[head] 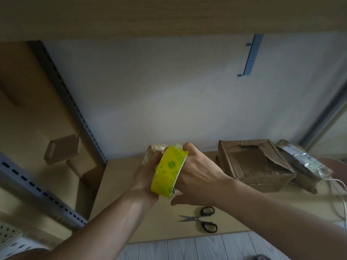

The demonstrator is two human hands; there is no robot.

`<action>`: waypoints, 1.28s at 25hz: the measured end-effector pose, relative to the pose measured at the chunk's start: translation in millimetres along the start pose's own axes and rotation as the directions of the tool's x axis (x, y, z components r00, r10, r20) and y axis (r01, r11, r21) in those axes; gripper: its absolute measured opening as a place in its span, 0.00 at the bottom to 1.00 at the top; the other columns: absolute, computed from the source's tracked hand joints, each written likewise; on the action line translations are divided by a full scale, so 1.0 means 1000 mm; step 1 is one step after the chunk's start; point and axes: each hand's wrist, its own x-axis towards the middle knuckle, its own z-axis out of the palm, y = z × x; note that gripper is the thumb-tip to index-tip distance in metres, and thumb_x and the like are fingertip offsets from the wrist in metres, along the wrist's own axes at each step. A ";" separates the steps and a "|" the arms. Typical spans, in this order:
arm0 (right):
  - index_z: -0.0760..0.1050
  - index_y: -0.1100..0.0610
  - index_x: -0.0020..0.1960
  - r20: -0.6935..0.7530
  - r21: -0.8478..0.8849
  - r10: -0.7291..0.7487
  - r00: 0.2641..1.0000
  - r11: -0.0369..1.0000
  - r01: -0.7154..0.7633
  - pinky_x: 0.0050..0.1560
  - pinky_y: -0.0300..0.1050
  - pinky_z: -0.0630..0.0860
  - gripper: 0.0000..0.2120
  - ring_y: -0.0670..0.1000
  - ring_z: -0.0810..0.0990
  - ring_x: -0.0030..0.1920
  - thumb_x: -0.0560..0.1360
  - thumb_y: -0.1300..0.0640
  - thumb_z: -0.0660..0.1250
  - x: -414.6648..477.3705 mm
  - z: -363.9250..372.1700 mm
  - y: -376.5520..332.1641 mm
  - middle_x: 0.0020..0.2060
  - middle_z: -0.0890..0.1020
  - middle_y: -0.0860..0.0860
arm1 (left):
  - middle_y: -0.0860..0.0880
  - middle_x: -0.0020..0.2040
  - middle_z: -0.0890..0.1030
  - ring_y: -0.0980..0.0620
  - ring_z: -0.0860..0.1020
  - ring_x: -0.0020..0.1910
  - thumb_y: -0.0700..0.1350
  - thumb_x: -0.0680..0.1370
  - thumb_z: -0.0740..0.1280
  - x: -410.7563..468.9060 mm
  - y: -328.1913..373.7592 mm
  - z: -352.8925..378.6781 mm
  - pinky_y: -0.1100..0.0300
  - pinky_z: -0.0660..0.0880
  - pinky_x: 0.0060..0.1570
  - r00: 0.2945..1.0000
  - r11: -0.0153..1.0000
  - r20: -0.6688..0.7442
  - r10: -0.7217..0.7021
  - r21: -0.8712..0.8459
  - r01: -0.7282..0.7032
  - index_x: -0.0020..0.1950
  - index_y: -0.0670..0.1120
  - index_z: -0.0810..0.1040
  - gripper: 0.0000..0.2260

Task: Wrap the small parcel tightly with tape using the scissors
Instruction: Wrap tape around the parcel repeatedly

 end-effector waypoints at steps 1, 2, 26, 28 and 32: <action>0.79 0.45 0.60 0.020 0.008 0.042 0.999 0.999 -0.042 0.52 0.53 0.64 0.29 0.53 0.77 0.54 0.68 0.27 0.66 0.001 -0.003 0.000 0.55 0.81 0.45 | 0.51 0.30 0.84 0.56 0.83 0.27 0.45 0.81 0.62 -0.001 0.003 0.002 0.64 0.79 0.26 0.998 0.998 0.000 0.056 0.021 -0.056 0.36 0.45 0.85 0.18; 0.78 0.46 0.61 -0.021 0.020 0.086 0.996 0.996 -0.085 0.52 0.53 0.63 0.29 0.53 0.77 0.55 0.70 0.27 0.63 0.002 -0.005 0.002 0.55 0.80 0.46 | 0.50 0.32 0.85 0.54 0.83 0.30 0.47 0.79 0.66 0.002 0.005 0.002 0.63 0.80 0.29 0.997 0.997 -0.008 0.074 0.019 -0.074 0.36 0.45 0.85 0.14; 0.74 0.45 0.67 0.225 0.137 0.115 0.968 0.979 -0.148 0.75 0.72 0.47 0.44 0.56 0.75 0.69 0.67 0.17 0.47 -0.020 0.011 0.033 0.62 0.81 0.51 | 0.38 0.52 0.85 0.42 0.84 0.41 0.46 0.73 0.73 -0.016 0.025 -0.013 0.44 0.83 0.38 0.993 0.888 -0.038 -0.114 0.444 0.119 0.54 0.45 0.82 0.12; 0.73 0.46 0.68 0.270 0.091 0.139 0.953 0.981 -0.169 0.75 0.70 0.41 0.47 0.55 0.74 0.70 0.65 0.16 0.46 -0.022 0.010 0.036 0.65 0.79 0.50 | 0.38 0.52 0.85 0.42 0.84 0.44 0.47 0.69 0.76 -0.016 0.029 -0.015 0.43 0.83 0.40 0.995 0.889 -0.023 -0.101 0.447 0.101 0.54 0.45 0.82 0.15; 0.79 0.50 0.61 0.276 -0.022 0.191 0.942 0.981 -0.193 0.73 0.73 0.53 0.39 0.57 0.81 0.59 0.67 0.21 0.59 -0.029 0.015 0.039 0.56 0.84 0.52 | 0.41 0.47 0.86 0.44 0.84 0.41 0.48 0.58 0.78 -0.017 0.038 -0.018 0.43 0.82 0.40 0.998 0.905 0.006 -0.056 0.423 0.048 0.52 0.46 0.82 0.23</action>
